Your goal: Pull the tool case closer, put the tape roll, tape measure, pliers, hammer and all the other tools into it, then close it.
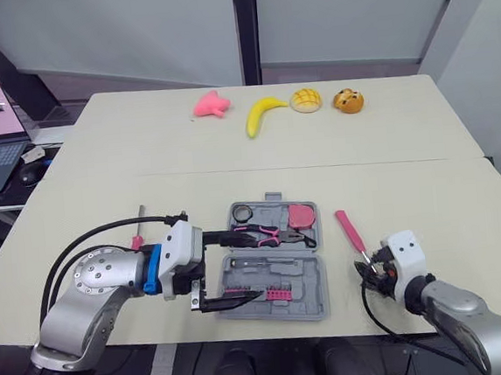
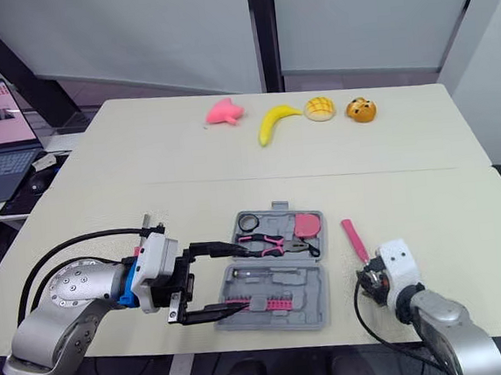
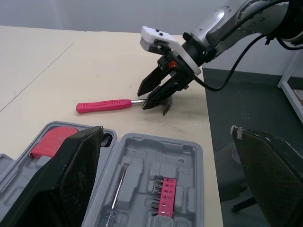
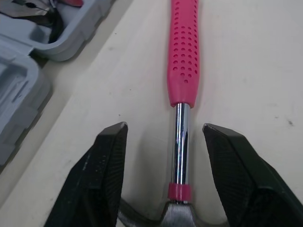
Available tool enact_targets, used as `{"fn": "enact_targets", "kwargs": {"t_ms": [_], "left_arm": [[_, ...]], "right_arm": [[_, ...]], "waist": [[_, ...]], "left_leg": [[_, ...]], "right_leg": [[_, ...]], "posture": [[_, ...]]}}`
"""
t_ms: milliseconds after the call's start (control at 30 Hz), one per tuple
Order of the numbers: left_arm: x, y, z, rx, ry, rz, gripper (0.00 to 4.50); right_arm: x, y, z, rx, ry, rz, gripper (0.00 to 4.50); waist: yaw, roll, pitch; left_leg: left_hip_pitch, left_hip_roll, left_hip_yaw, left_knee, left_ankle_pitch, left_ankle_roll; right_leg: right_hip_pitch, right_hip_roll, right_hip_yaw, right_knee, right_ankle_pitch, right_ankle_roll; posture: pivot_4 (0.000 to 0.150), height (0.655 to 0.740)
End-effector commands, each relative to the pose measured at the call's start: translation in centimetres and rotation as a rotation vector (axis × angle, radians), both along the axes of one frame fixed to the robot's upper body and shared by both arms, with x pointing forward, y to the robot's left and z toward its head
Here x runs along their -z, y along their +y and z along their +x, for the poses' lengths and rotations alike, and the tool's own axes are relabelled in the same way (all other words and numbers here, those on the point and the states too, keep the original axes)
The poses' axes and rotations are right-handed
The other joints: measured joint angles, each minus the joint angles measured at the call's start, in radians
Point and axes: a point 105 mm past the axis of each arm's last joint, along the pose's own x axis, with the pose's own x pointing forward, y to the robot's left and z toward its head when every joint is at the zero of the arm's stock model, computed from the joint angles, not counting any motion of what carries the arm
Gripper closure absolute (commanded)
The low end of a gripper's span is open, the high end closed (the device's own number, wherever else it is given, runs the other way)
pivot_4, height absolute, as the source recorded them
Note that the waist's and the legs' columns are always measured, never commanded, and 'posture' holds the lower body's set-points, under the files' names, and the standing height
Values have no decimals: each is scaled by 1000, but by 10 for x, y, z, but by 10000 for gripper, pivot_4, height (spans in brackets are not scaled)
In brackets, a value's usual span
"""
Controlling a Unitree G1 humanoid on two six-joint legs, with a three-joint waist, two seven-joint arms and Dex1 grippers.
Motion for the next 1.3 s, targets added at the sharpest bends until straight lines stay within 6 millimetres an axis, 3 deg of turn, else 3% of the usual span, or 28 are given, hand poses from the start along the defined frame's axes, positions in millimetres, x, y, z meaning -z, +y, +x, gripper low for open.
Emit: {"fn": "enact_targets", "kwargs": {"t_ms": [33,333,533,967,1100,1300], "left_arm": [[-6,0,-3,20,-39,2,0],[-8,-2,-2,26,-45,3,0],[-9,-3,-2,24,-48,3,0],[-14,3,3,-21,-63,-9,0],[-17,8,7,-72,-67,-24,0],[-19,21,7,-118,-46,-14,0]], "right_arm": [[-1,1,-5,-37,-83,-21,17232],[6,-1,10,18,-124,-8,17232],[17,-4,15,45,-55,-22,17232],[21,-3,16,81,-46,-14,42612],[17,-3,17,68,-70,-24,42706],[-8,-7,20,-38,-154,-103,42706]], "waist": [[0,-1,-1],[-3,-1,-1],[0,-1,-1],[-1,-1,-2],[-1,-1,-2],[-1,-1,-2]], "left_leg": [[0,0,0,0,0,0],[1,0,0,1,0,0],[1,0,0,1,0,0],[1,0,0,1,0,0],[1,0,0,1,0,0],[1,0,0,1,0,0]], "right_leg": [[0,0,0,0,0,0],[1,0,1,1,1,2],[0,0,0,1,2,0],[1,0,0,1,2,0],[1,1,0,1,2,0],[1,0,1,1,2,0]], "posture": [[1500,7400],[1500,7400],[1500,7400],[1500,7400],[1500,7400],[1500,7400]]}}
